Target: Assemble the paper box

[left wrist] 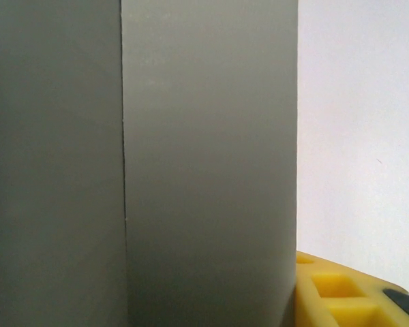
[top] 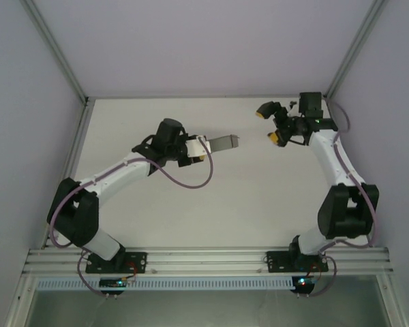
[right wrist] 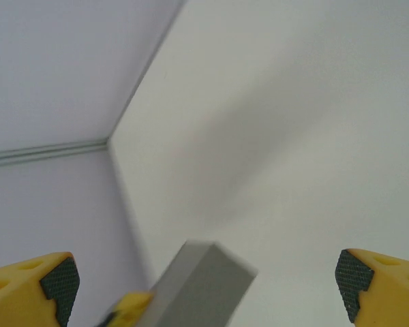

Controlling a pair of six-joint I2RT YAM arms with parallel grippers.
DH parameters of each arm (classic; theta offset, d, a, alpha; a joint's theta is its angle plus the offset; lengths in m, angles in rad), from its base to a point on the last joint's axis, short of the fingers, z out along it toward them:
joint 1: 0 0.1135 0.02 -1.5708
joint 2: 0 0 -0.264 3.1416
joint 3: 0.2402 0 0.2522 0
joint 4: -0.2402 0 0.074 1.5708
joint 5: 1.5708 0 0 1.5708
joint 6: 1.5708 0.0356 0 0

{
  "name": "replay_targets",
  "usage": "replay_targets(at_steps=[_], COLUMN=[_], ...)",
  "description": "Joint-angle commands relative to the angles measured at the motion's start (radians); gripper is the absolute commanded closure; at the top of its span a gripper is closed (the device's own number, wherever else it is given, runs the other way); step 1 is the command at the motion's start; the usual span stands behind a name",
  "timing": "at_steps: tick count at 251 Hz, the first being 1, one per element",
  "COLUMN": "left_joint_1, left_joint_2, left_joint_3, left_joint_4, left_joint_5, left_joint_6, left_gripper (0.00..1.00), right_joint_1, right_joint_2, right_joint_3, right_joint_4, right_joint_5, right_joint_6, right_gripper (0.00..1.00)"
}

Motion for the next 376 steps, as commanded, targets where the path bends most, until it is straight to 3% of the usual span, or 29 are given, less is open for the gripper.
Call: replay_targets(at_steps=[1, 15, 39, 67, 84, 110, 136, 152, 218, 282, 360, 376], left_joint_1=[0.023, 0.029, 0.035, 0.036, 0.035, 0.033, 0.032, 0.033, 0.033, 0.033, 0.032, 0.032], left_joint_2=[0.017, 0.033, 0.08, 0.169, 0.231, 0.298, 0.331, 0.35, 0.409, 0.408, 0.405, 0.405], left_joint_3=[0.096, 0.123, 0.173, 0.238, 0.294, 0.344, 0.359, 0.38, 0.437, 0.436, 0.429, 0.428], left_joint_4=[-0.273, -0.344, -0.512, -0.578, -0.62, -0.694, -0.699, -0.716, -0.764, -0.762, -0.76, -0.754], left_joint_5=[0.107, 0.156, 0.255, 0.203, 0.158, 0.186, 0.168, 0.155, 0.149, 0.148, 0.145, 0.148], left_joint_6=[-0.012, -0.026, 0.04, -0.007, -0.061, -0.048, -0.034, -0.028, -0.012, -0.003, 0.005, 0.005], left_gripper=[0.67, 0.67, 0.66, 0.65, 0.65, 0.65, 0.65, 0.65, 0.65, 0.64, 0.64, 0.64], right_joint_1=[0.085, 0.104, 0.097, 0.085, 0.102, 0.119, 0.159, 0.189, 0.291, 0.302, 0.315, 0.316], right_joint_2=[-0.086, -0.116, -0.167, -0.192, -0.192, -0.164, -0.125, -0.104, 0.019, 0.177, 0.259, 0.274], right_joint_3=[-0.025, -0.046, -0.142, -0.232, -0.228, -0.208, -0.157, -0.114, -0.022, 0.131, 0.183, 0.191], right_joint_4=[0.043, 0.074, 0.176, 0.257, 0.226, 0.161, -0.004, -0.079, -0.201, -0.339, -0.397, -0.395], right_joint_5=[0.354, 0.381, 0.218, 0.046, -0.039, -0.157, -0.134, -0.081, 0.097, 0.062, 0.04, 0.019], right_joint_6=[-0.441, -0.602, -0.777, -0.979, -1.068, -1.139, -1.242, -1.279, -1.316, -1.329, -1.382, -1.373], right_gripper=[0.01, 0.01, 0.01, 0.01, 0.01, 0.01, 0.01, 0.06, 0.17, 0.32, 0.38, 0.45])
